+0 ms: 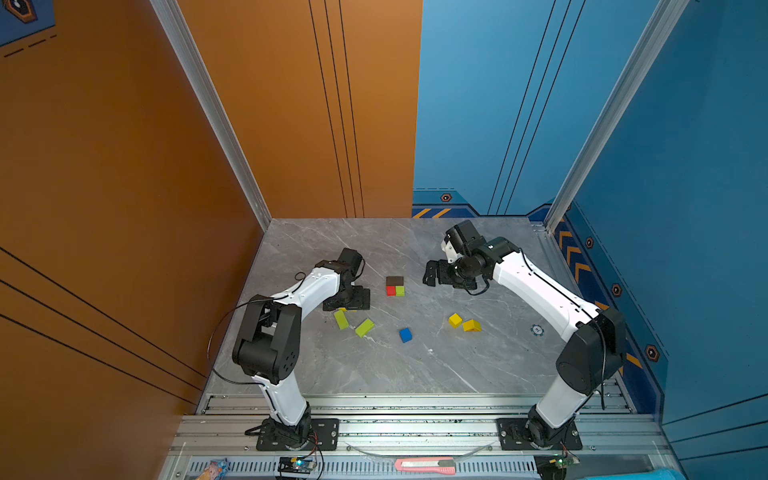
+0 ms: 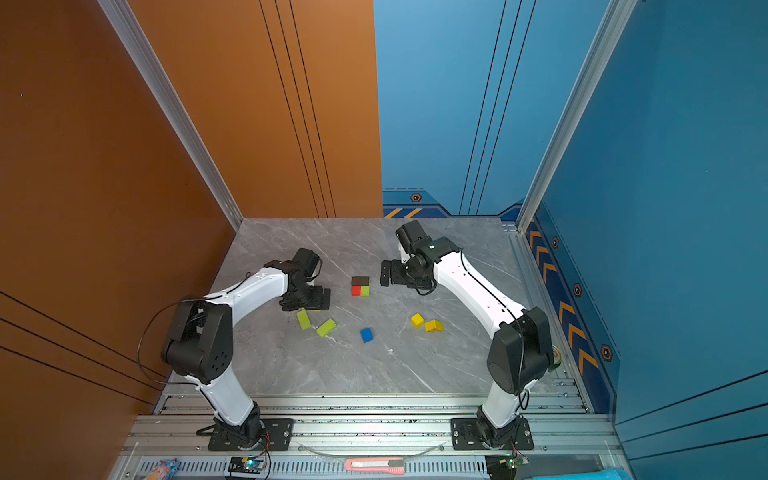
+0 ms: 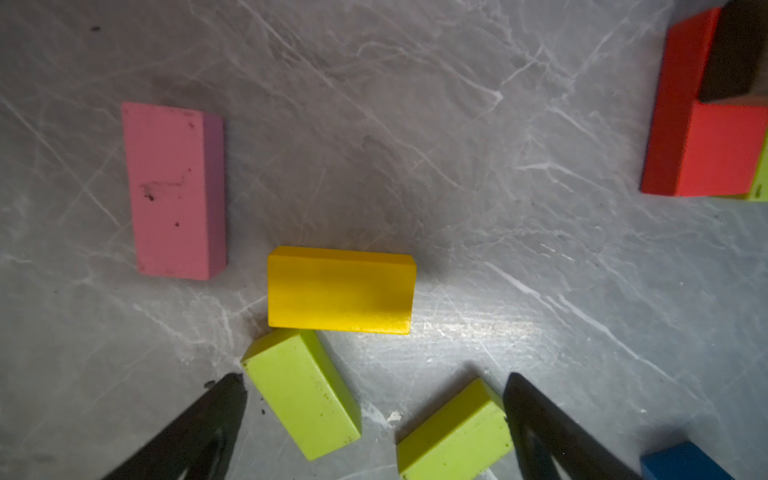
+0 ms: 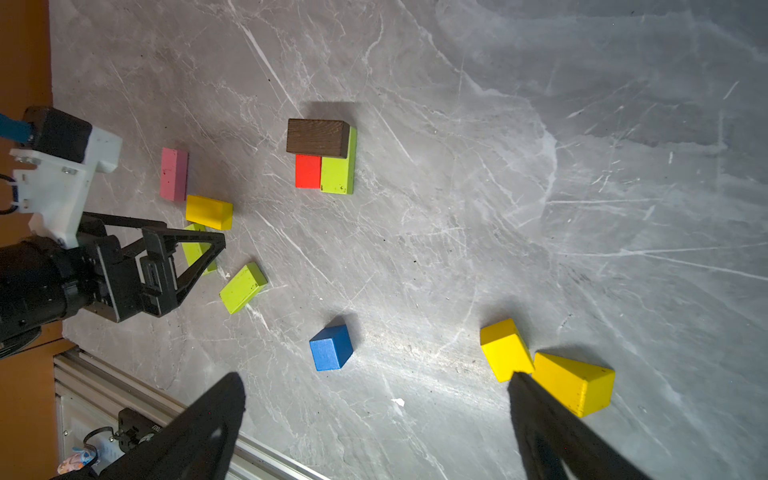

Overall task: Build the wood block tower
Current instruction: 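Move the left gripper over the yellow block while the right gripper hovers aside, then lower the left gripper onto the yellow block and close it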

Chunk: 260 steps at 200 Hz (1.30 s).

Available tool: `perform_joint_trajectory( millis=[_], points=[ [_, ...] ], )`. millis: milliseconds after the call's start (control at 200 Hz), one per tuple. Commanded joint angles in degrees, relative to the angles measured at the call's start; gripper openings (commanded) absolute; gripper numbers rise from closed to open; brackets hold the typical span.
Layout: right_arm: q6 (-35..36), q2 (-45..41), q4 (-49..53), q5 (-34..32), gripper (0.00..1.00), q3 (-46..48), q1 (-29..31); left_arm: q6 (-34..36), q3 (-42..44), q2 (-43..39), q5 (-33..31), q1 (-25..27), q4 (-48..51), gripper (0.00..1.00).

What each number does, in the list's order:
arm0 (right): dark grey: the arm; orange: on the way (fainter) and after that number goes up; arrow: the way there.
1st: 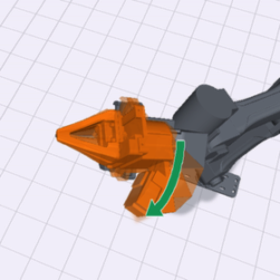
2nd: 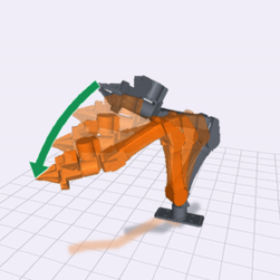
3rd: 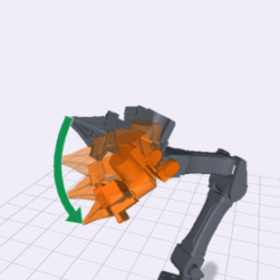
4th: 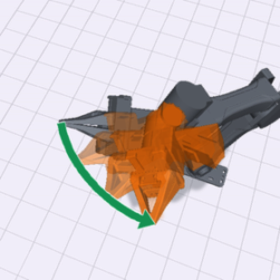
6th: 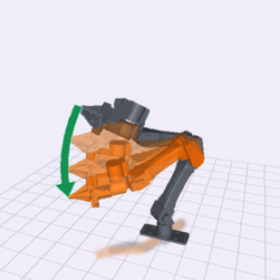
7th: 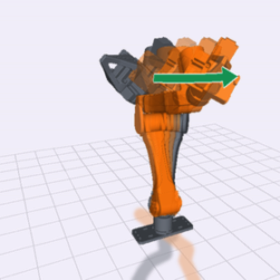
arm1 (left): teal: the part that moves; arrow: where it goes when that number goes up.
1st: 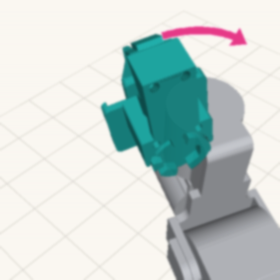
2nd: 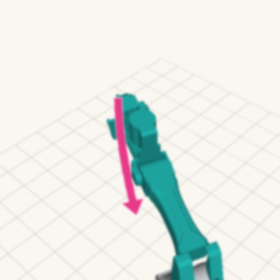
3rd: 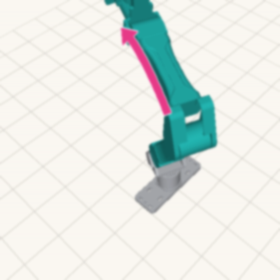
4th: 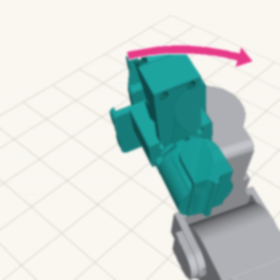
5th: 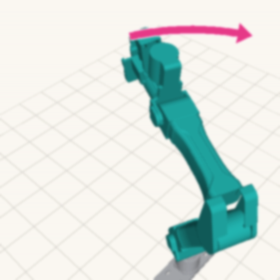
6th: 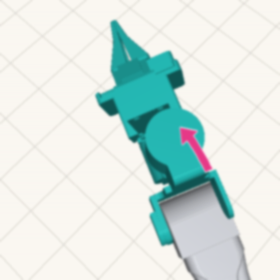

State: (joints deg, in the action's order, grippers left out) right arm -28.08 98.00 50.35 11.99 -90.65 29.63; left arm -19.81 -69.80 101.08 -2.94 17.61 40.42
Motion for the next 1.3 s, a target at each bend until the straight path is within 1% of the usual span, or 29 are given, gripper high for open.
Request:
perform_joint_trajectory(
  millis=[0, 491, 946, 1076, 1296],
  points=[
    [1.3, -1.4, 0.5, 0.2, 1.0, 0.8, -0.7, 1.0, -1.9, 1.3, -0.4, -0.6, 0.3, 0.98],
    [0.9, -2.6, 0.4, 0.4, 1.0, 2.7, -1.3, 2.2, -2.1, 3.5, -2.0, -1.4, -0.1, 0.97],
    [0.0, -3.2, 0.6, -0.2, 1.0, 3.0, -1.4, 2.9, -2.5, 5.7, -0.8, -2.4, -1.8, 0.97],
    [-0.6, -3.0, 0.6, -0.3, 1.0, 3.2, -1.3, 3.3, -2.6, 6.1, -0.8, -2.5, -1.8, 0.95],
    [-1.0, -2.7, 0.6, -0.3, 1.0, 2.9, -1.2, 3.4, -2.3, 6.6, -0.5, -2.8, -1.8, 0.88]
  ],
)
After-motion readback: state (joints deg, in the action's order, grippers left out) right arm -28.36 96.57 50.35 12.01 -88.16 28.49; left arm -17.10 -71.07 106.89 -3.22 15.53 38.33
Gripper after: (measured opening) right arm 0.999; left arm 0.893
